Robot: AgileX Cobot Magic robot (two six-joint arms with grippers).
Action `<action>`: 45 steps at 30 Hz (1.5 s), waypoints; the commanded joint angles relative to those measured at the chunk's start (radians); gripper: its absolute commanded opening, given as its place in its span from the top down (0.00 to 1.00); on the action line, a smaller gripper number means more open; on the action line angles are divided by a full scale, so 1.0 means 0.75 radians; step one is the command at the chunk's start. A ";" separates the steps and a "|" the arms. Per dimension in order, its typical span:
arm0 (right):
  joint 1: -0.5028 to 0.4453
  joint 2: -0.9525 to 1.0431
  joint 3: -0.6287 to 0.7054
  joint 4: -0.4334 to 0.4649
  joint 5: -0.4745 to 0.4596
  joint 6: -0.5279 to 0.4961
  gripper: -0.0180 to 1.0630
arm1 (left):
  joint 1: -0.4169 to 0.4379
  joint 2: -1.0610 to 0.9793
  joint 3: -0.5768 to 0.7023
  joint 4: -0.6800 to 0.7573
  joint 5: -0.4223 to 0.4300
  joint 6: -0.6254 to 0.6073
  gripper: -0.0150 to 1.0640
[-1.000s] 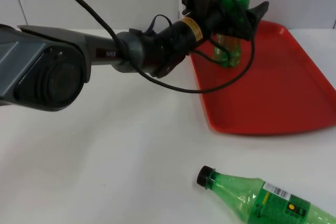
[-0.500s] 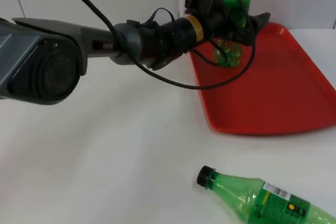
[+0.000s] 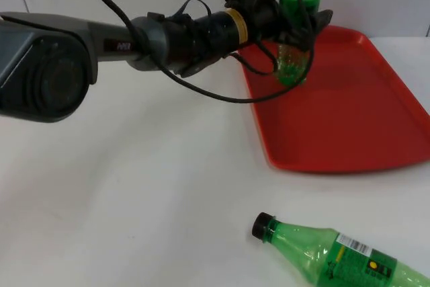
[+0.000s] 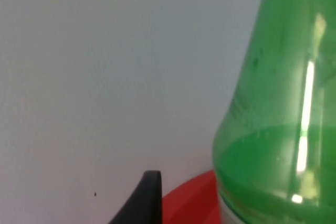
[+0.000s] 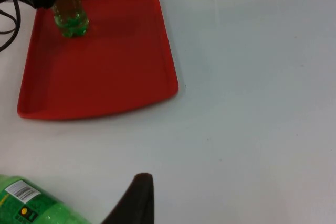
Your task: Place the bottle upright on the tray.
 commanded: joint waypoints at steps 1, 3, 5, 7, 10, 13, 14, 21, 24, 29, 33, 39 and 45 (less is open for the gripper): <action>-0.007 -0.004 0.001 -0.007 -0.008 -0.006 0.01 | 0.006 -0.031 0.020 0.027 0.014 -0.028 0.01; -0.007 -0.004 0.001 -0.007 -0.008 -0.006 0.01 | 0.013 -0.046 0.039 0.045 0.039 -0.041 0.01; -0.007 -0.004 0.001 -0.007 -0.008 -0.006 0.01 | 0.023 -0.070 0.073 0.073 0.041 -0.104 0.01; -0.007 -0.004 0.001 -0.007 -0.008 -0.006 0.01 | 0.023 -0.086 0.093 0.080 0.041 -0.114 0.01; -0.007 -0.004 0.001 -0.007 -0.008 -0.006 0.01 | 0.037 -0.129 0.155 0.080 0.039 -0.118 0.01; -0.007 -0.004 0.001 -0.007 -0.008 -0.006 0.01 | 0.037 -0.163 0.200 0.095 0.041 -0.118 0.01; -0.007 -0.004 0.001 -0.007 -0.008 -0.006 0.01 | 0.037 -0.184 0.230 0.101 0.045 -0.118 0.01; -0.007 -0.004 0.001 -0.007 -0.008 -0.006 0.01 | 0.037 -0.295 0.408 0.136 0.054 -0.129 0.01; -0.007 -0.004 0.001 -0.007 -0.008 -0.006 0.01 | 0.056 -0.374 0.562 0.126 0.053 -0.129 0.01; -0.007 -0.004 0.001 -0.007 -0.008 -0.006 0.01 | 0.091 -0.476 0.744 0.119 0.053 -0.129 0.01; -0.007 -0.004 0.001 -0.007 -0.008 -0.006 0.01 | 0.121 -0.589 0.897 0.119 0.049 -0.129 0.01; -0.007 -0.004 0.001 -0.007 -0.008 -0.006 0.01 | 0.168 -0.779 1.117 0.119 0.049 -0.129 0.01; -0.007 -0.004 0.001 -0.007 -0.008 -0.006 0.01 | 0.177 -1.002 1.280 0.095 0.056 -0.127 0.01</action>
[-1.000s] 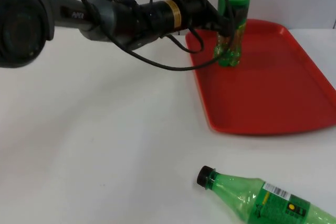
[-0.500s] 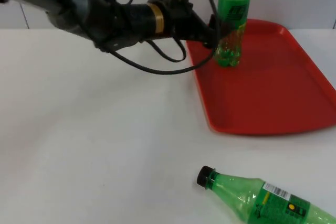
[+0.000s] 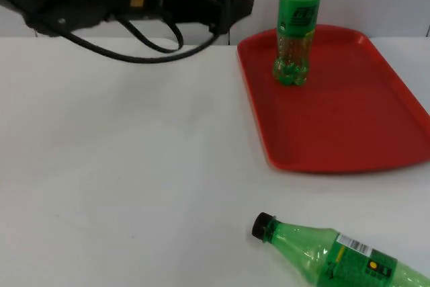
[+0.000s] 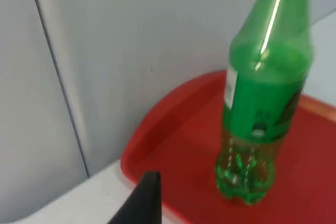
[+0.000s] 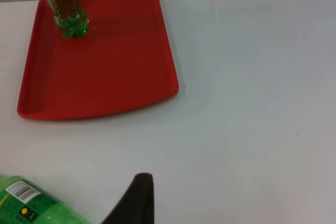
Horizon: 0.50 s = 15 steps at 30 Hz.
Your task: Place the bottle upright on the tray.
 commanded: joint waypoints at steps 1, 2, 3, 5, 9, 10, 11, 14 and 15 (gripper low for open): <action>-0.007 -0.004 0.001 -0.007 -0.008 -0.006 0.01 | 0.001 -0.096 0.051 -0.017 0.004 -0.006 0.01; -0.007 -0.004 0.001 -0.007 -0.008 -0.006 0.01 | 0.001 -0.120 0.063 -0.017 0.012 -0.006 0.01; -0.007 -0.004 0.001 -0.007 -0.008 -0.006 0.01 | 0.001 -0.169 0.084 -0.014 0.043 -0.006 0.01; -0.007 -0.004 0.001 -0.007 -0.008 -0.006 0.01 | 0.001 -0.256 0.118 -0.014 0.123 -0.008 0.01; -0.007 -0.004 0.001 -0.007 -0.008 -0.006 0.01 | 0.001 -0.393 0.173 -0.014 0.252 -0.051 0.01; -0.007 -0.004 0.001 -0.007 -0.008 -0.006 0.01 | 0.001 -0.428 0.184 -0.014 0.312 -0.081 0.01; -0.007 -0.004 0.001 -0.007 -0.008 -0.006 0.01 | 0.001 -0.470 0.195 -0.014 0.360 -0.127 0.01; -0.007 -0.004 0.001 -0.007 -0.008 -0.006 0.01 | 0.001 -0.545 0.221 -0.014 0.426 -0.219 0.01; -0.007 -0.004 0.001 -0.007 -0.008 -0.006 0.01 | 0.001 -0.585 0.235 -0.014 0.461 -0.251 0.01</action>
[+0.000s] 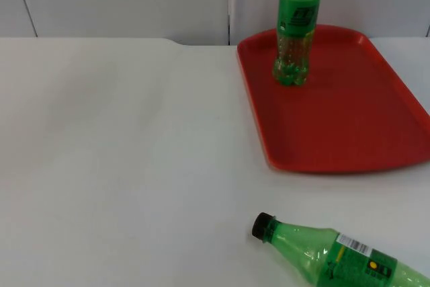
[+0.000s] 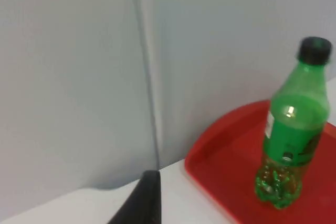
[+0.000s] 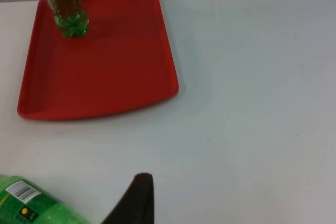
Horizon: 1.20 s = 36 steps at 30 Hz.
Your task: Place the bottle upright on the tray.
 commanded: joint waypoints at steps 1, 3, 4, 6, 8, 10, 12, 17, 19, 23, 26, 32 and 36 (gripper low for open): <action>-0.007 -0.004 0.001 -0.007 -0.008 -0.006 0.01 | 0.001 -0.064 0.025 -0.012 0.051 -0.057 0.01; -0.007 -0.004 0.001 -0.007 -0.008 -0.006 0.01 | 0.001 -0.134 0.061 -0.012 0.083 -0.065 0.01; -0.007 -0.004 0.001 -0.007 -0.008 -0.006 0.01 | 0.001 -0.134 0.061 -0.012 0.083 -0.065 0.01; -0.007 -0.004 0.001 -0.007 -0.008 -0.006 0.01 | -0.025 -0.207 0.081 -0.012 0.182 -0.113 0.01; -0.007 -0.004 0.001 -0.007 -0.008 -0.006 0.01 | -0.060 -0.263 0.091 -0.018 0.290 -0.120 0.01; -0.007 -0.004 0.001 -0.007 -0.008 -0.006 0.01 | -0.110 -0.314 0.091 -0.038 0.428 -0.120 0.01; -0.007 -0.004 0.001 -0.007 -0.008 -0.006 0.01 | -0.137 -0.330 0.091 -0.051 0.474 -0.120 0.01; -0.007 -0.004 0.001 -0.007 -0.008 -0.006 0.01 | -0.252 -0.387 0.091 -0.060 0.654 -0.089 0.01; -0.007 -0.004 0.001 -0.007 -0.008 -0.006 0.01 | -0.278 -0.398 0.091 -0.079 0.677 -0.051 0.01; -0.007 -0.004 0.001 -0.007 -0.008 -0.006 0.01 | -0.343 -0.428 0.091 -0.367 0.709 0.247 0.01; -0.007 -0.004 0.001 -0.007 -0.008 -0.006 0.01 | -0.354 -0.441 0.091 -0.532 0.722 0.417 0.01; -0.007 -0.004 0.001 -0.007 -0.008 -0.006 0.01 | -0.354 -0.525 0.091 -0.766 0.735 0.698 0.01; -0.007 -0.004 0.001 -0.007 -0.008 -0.006 0.01 | -0.354 -0.588 0.103 -0.772 0.738 0.698 0.01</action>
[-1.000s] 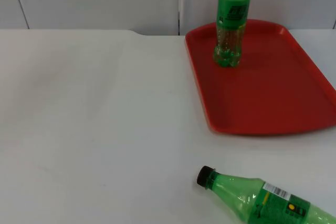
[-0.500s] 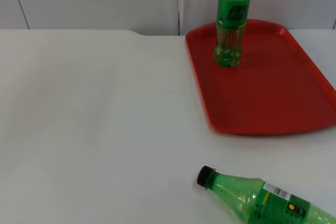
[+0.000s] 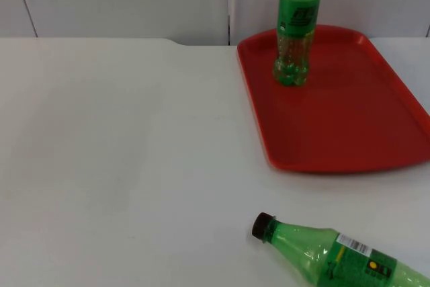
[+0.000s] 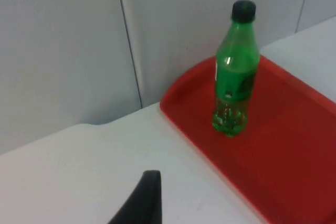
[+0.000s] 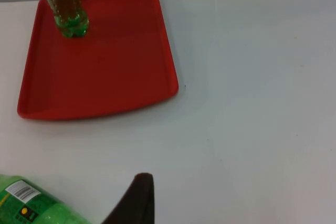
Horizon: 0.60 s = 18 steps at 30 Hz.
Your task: Place the bottle upright on the tray.
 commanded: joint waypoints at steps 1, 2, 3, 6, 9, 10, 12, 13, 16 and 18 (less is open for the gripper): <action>-0.007 -0.004 0.001 -0.007 -0.008 -0.003 0.01 | -0.009 -0.070 0.035 -0.027 -0.003 0.017 0.01; -0.007 -0.004 0.001 -0.007 -0.008 -0.003 0.01 | -0.009 -0.070 0.035 -0.027 -0.003 0.017 0.01; -0.007 -0.004 0.001 -0.007 -0.008 -0.003 0.01 | -0.009 -0.097 0.060 -0.027 -0.011 0.017 0.01; -0.007 -0.004 0.001 -0.007 -0.008 -0.003 0.01 | -0.009 -0.177 0.143 -0.027 -0.014 0.017 0.01; -0.007 -0.004 0.001 -0.007 -0.008 -0.003 0.01 | -0.009 -0.225 0.194 -0.027 -0.025 0.017 0.01; -0.007 -0.004 0.001 -0.007 -0.008 -0.003 0.01 | -0.009 -0.266 0.236 -0.027 -0.023 0.017 0.01; -0.007 -0.004 0.001 -0.007 -0.008 -0.003 0.01 | -0.009 -0.328 0.298 -0.031 -0.021 0.017 0.01; -0.007 -0.004 0.001 -0.007 -0.008 -0.003 0.01 | -0.009 -0.359 0.323 -0.033 -0.018 0.017 0.01; -0.007 -0.004 0.001 -0.007 -0.008 -0.003 0.01 | -0.009 -0.417 0.367 -0.046 0.010 0.017 0.01; -0.007 -0.004 0.001 -0.007 -0.008 -0.003 0.01 | -0.009 -0.479 0.404 -0.076 0.026 0.017 0.01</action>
